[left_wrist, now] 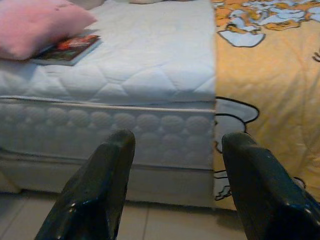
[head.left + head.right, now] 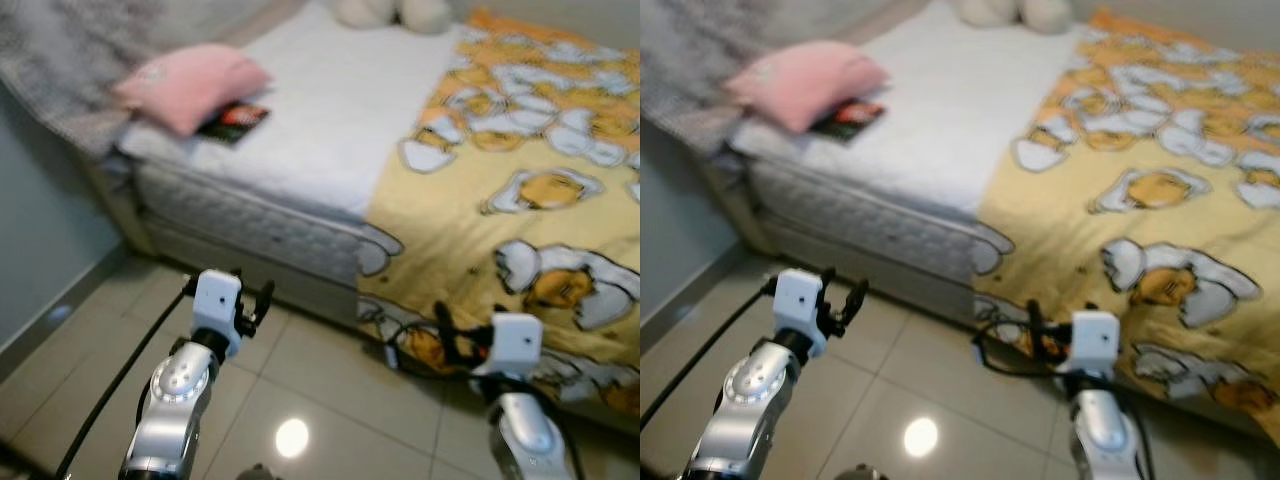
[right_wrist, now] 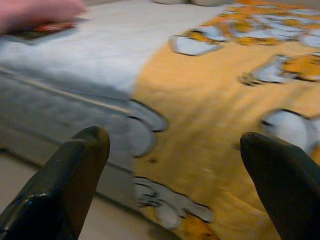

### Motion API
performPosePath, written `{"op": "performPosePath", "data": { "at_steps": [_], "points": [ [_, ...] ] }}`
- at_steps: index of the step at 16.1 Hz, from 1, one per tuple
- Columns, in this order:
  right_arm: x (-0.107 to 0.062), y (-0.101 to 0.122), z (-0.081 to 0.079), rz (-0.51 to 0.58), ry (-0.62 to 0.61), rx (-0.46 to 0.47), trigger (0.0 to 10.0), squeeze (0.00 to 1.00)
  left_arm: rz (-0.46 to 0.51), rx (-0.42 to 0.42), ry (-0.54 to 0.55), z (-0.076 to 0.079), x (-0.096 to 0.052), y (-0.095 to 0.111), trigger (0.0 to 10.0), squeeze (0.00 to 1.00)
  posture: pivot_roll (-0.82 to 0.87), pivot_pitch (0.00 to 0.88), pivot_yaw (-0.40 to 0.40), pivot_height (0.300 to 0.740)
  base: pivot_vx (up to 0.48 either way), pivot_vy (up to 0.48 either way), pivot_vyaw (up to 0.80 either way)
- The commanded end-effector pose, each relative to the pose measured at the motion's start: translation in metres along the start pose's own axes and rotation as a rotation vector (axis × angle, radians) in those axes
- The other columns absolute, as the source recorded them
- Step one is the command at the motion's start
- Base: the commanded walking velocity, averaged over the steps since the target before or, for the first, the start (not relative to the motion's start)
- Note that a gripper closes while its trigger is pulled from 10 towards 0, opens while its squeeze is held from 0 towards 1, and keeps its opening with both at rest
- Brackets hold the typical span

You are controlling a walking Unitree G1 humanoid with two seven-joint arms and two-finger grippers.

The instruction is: Clean up the room

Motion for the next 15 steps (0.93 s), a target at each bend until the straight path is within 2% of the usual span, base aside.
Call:
{"op": "performPosePath", "data": {
  "at_steps": [1,12,13,14,15],
  "points": [
    [0.001,0.008,0.002,0.032,-0.006,0.008,10.0,1.0,0.006,0.004,0.001,-0.003,0.0,0.004,10.0,0.0,-0.03,0.0,0.02,0.74,0.0,0.0,0.49],
    [0.001,0.008,0.002,0.032,-0.006,0.008,10.0,1.0,0.006,0.004,0.001,-0.003,0.0,0.004,10.0,0.0,-0.03,0.0,0.02,0.74,0.0,0.0,0.49],
    [-0.006,0.007,-0.002,0.027,0.018,0.009,10.0,1.0,-0.022,-0.017,-0.03,-0.001,-0.012,-0.002,10.0,0.0,-0.03,0.0,0.022,0.74,0.0,0.0,0.49],
    [-0.002,-0.002,-0.006,-0.018,0.09,-0.034,10.0,0.0,-0.019,-0.06,0.023,0.001,-0.001,0.0,10.0,0.0,-0.03,0.0,0.023,0.74,0.0,0.0,0.0],
    [0.003,-0.004,-0.004,-0.037,0.101,-0.05,10.0,0.0,-0.013,-0.063,0.053,0.001,0.007,0.002,10.0,0.0,-0.03,0.0,0.023,0.74,0.0,0.0,0.0]
  ]
}}
Point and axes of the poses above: a point about 5 cm out from each wrist's last joint towards the gripper, its own x axis pointing out of the wrist towards the gripper, its own y axis along the axis of the wrist's last joint, z = x × y, the point moved 5 cm from there along x, pointing out of the wrist towards the gripper, and after that the axes turned 12 degrees about -x, right-handed, at the moved point
